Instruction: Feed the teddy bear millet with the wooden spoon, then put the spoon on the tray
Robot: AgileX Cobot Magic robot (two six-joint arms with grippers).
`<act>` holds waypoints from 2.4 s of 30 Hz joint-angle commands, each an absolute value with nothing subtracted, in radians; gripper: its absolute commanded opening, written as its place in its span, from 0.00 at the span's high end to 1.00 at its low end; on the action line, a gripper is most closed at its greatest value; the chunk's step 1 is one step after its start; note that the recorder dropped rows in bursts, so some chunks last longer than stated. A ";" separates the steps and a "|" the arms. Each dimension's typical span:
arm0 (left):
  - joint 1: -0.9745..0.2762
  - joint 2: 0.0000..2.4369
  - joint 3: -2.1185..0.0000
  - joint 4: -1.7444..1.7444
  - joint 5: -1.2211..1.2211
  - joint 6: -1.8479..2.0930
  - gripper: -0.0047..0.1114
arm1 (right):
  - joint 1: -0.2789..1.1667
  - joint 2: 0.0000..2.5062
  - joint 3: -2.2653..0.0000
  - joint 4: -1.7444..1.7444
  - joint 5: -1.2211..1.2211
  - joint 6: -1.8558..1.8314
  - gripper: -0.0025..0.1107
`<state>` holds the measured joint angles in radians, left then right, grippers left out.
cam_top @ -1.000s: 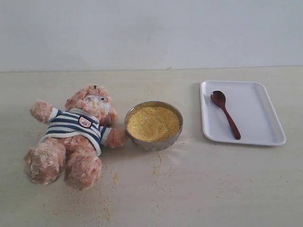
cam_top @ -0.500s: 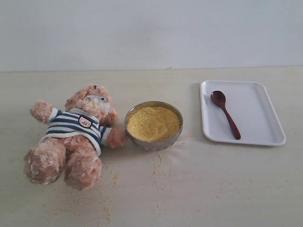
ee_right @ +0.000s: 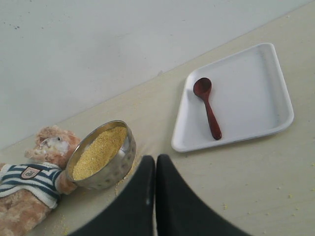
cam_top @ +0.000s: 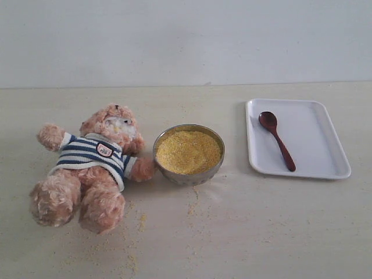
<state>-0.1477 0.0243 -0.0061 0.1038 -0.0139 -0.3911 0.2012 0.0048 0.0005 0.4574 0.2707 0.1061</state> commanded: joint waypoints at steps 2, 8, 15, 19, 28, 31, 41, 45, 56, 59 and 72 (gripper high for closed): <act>-0.086 0.017 0.000 0.064 0.000 -0.228 0.92 | 0.198 0.001 0.000 0.456 0.267 0.100 0.98; -0.031 0.000 0.000 0.064 0.307 -0.190 0.92 | 0.198 0.001 0.000 0.456 0.267 0.100 0.98; -0.031 0.000 0.000 0.064 0.304 -0.179 0.92 | 0.198 0.001 0.000 0.456 0.263 0.100 0.98; -0.031 0.000 0.000 0.071 0.306 -0.186 0.92 | 0.198 0.001 0.000 0.456 0.263 0.100 0.98; 0.026 0.000 0.000 0.069 0.365 -0.172 0.92 | 0.198 0.001 0.000 0.456 0.263 0.100 0.98; 0.037 0.000 0.000 0.069 0.365 -0.170 0.92 | 0.198 0.001 0.000 0.456 0.263 0.100 0.98; 0.037 0.000 0.000 0.069 0.363 -0.170 0.92 | 0.198 0.001 0.000 0.456 0.263 0.100 0.98; 0.037 0.000 0.000 0.069 0.363 -0.170 0.92 | 0.198 0.001 0.000 0.456 0.263 0.100 0.98; 0.037 0.000 0.000 0.069 0.363 -0.170 0.92 | 0.030 0.000 0.000 0.172 0.070 0.096 0.98; 0.037 0.000 0.000 0.069 0.363 -0.170 0.92 | -0.041 0.000 0.000 -0.118 0.055 0.096 0.98; 0.037 0.000 0.000 0.069 0.363 -0.170 0.92 | -0.040 0.000 0.000 -0.132 0.366 0.055 0.98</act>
